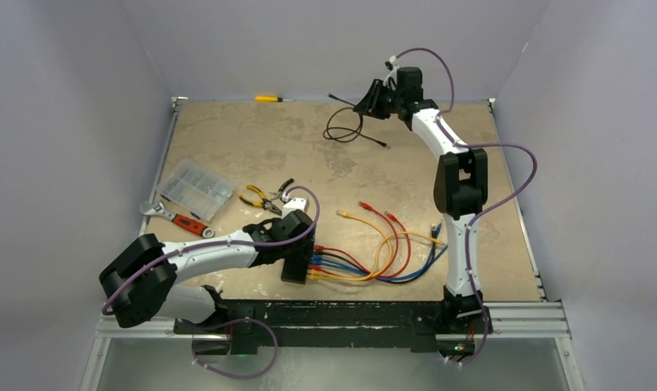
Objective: Pull the plug from the switch port
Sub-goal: Place the connector at the center of the board.
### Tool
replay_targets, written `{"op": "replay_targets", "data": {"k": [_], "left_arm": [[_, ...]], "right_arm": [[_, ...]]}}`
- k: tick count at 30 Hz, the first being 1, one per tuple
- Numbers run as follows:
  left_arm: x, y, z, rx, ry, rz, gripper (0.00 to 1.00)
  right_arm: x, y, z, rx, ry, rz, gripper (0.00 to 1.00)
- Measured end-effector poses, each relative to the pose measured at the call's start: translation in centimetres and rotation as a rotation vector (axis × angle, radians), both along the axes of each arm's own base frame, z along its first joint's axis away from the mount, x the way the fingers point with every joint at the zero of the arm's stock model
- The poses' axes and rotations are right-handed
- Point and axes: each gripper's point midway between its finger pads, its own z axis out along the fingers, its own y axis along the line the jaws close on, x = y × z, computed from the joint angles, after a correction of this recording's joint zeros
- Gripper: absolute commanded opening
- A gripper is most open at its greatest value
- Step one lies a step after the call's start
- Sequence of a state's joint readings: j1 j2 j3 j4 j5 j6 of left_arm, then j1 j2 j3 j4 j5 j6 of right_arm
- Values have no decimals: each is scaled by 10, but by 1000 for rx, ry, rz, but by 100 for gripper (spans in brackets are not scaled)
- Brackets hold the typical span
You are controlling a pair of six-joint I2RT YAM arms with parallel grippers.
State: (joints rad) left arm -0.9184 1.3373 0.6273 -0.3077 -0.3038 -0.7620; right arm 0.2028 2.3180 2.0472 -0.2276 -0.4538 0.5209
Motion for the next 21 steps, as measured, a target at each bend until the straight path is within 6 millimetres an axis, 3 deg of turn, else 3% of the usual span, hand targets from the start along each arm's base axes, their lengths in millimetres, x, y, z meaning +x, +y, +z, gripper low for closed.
{"op": "replay_targets", "data": {"k": [3, 9, 14, 21], "left_arm": [[0, 0, 0, 2, 3, 0, 43], [0, -1, 0, 4, 8, -1, 43], [-1, -1, 0, 3, 9, -1, 43], [-1, -2, 0, -2, 14, -1, 43]], "right_arm": [[2, -5, -1, -5, 4, -19, 71], [-2, -15, -12, -20, 33, -43, 89], [-22, -24, -16, -30, 57, -57, 93], [-57, -23, 5, -6, 8, -28, 94]]}}
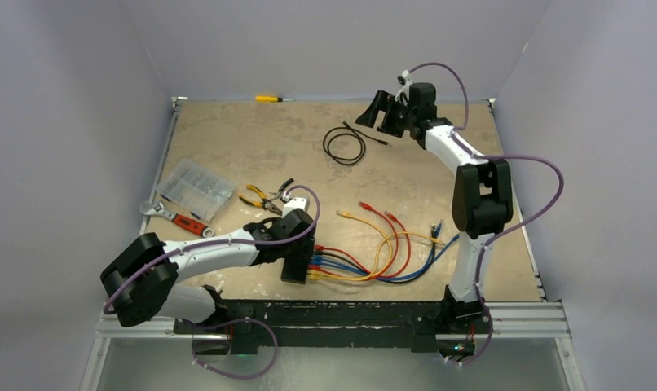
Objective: Pull the plug from the switch port
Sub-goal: Place the connector at the center of the board.
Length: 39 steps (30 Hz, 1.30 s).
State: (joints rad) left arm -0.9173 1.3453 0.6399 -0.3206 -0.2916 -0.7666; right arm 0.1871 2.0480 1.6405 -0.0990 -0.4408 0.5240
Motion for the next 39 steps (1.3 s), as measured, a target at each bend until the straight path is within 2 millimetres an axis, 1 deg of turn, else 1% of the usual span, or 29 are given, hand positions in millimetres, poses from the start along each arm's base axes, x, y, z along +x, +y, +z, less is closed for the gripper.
{"op": "replay_targets", "data": {"k": [4, 7, 9, 10, 12, 13, 15, 18, 19, 21, 27, 31, 35, 39], "left_arm": [[1, -1, 0, 2, 1, 1, 43], [2, -2, 0, 3, 2, 2, 43], [5, -3, 0, 4, 3, 6, 44], [6, -4, 0, 4, 3, 6, 46], [8, -6, 1, 6, 5, 7, 58], [10, -7, 1, 7, 6, 7, 66], [12, -9, 1, 10, 6, 2, 78], [15, -11, 4, 16, 3, -8, 88], [16, -11, 5, 16, 1, -8, 91], [17, -13, 10, 9, -7, -11, 94], [20, -13, 32, -43, -45, -17, 98], [24, -11, 43, -85, -54, -5, 99], [27, -5, 46, -134, -39, 16, 98], [29, 14, 38, -175, -7, 64, 94]], "right_arm": [[-29, 9, -3, 5, 3, 33, 95], [-59, 21, -15, 5, 29, 77, 96], [-83, 29, -27, 0, 54, 110, 96], [-93, 32, -33, -2, 67, 126, 96], [-114, 37, -42, -4, 89, 156, 97], [-125, 39, -47, -6, 97, 172, 97], [-148, 42, -54, -3, 107, 208, 98], [-180, 41, -62, 2, 109, 253, 98], [-187, 40, -63, 4, 107, 265, 99], [-203, 39, -66, 9, 99, 293, 98], [-235, 38, -73, 26, 91, 354, 97], [-253, 43, -74, 43, 87, 399, 92], [-267, 57, -72, 64, 75, 466, 90], [-280, 69, -71, 71, 72, 517, 85]]}}
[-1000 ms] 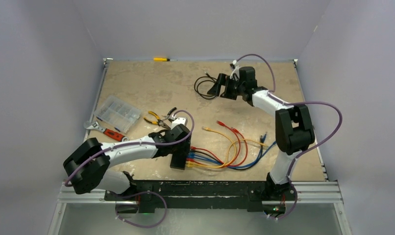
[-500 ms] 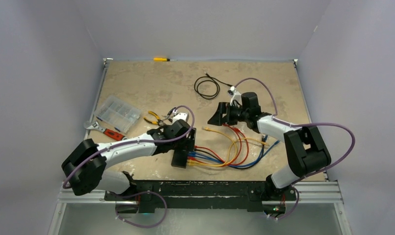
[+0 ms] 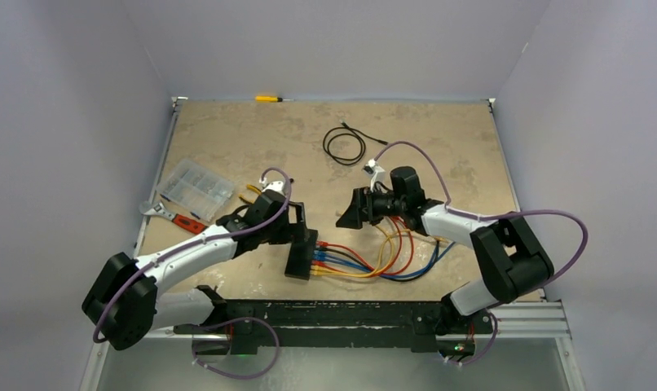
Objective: Pull the plug from the switch port
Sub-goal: Place the connector at the center of the board, then move the switch port to the center of the board.
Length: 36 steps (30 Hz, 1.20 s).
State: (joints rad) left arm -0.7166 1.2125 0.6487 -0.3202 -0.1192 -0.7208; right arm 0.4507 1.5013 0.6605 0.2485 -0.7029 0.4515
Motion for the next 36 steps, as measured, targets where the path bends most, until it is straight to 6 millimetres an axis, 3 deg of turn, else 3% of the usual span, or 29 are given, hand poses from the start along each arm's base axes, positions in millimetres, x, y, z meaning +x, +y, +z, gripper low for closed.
{"op": "replay_targets", "data": {"k": [5, 11, 17, 25, 30, 36], "left_arm": [[-6, 15, -10, -36, 41, 26, 88], [-17, 27, -24, -83, 99, 42, 83], [-24, 33, -32, -144, 130, 58, 77], [-25, 21, -28, -220, 127, 19, 76], [-25, 14, -26, -257, 123, -11, 70], [-25, 8, -32, -276, 138, -30, 61]], "right_arm": [[-13, 17, -10, -1, 20, 52, 79], [-39, 38, -38, -31, 105, 123, 74], [-55, 51, -50, -45, 152, 164, 56], [-53, 58, -56, -39, 172, 161, 54], [-49, 62, -55, -31, 174, 159, 54], [-44, 66, -58, -31, 175, 160, 46]]}}
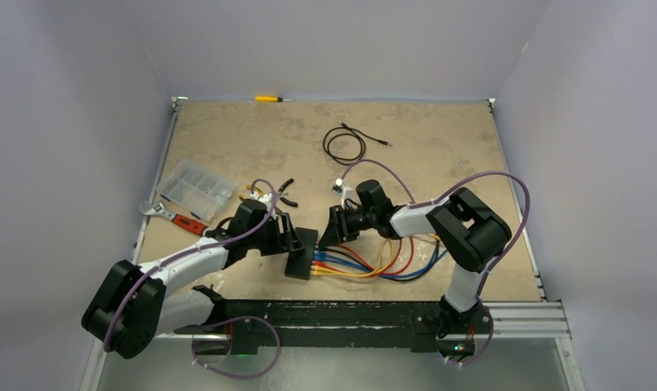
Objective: Pull the plug from the switch port
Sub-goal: Move the switch port to the center of the board.
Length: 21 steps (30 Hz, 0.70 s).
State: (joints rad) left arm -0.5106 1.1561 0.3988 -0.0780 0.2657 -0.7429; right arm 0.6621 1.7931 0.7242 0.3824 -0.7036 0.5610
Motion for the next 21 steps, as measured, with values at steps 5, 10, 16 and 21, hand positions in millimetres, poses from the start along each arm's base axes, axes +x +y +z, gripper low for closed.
{"op": "replay_targets", "data": {"k": [5, 10, 16, 21], "left_arm": [[0, -1, -2, -6, 3, -4, 50], [-1, -1, -4, -1, 12, -3, 44], [0, -3, -5, -9, 13, -6, 32], [3, -4, -3, -16, 2, -3, 28]], "right_arm": [[2, 2, -2, -1, 1, 0, 44], [5, 3, -1, -5, -3, 0, 48], [12, 6, 1, -21, -35, 1, 46], [14, 9, -3, -20, -28, 12, 43]]}}
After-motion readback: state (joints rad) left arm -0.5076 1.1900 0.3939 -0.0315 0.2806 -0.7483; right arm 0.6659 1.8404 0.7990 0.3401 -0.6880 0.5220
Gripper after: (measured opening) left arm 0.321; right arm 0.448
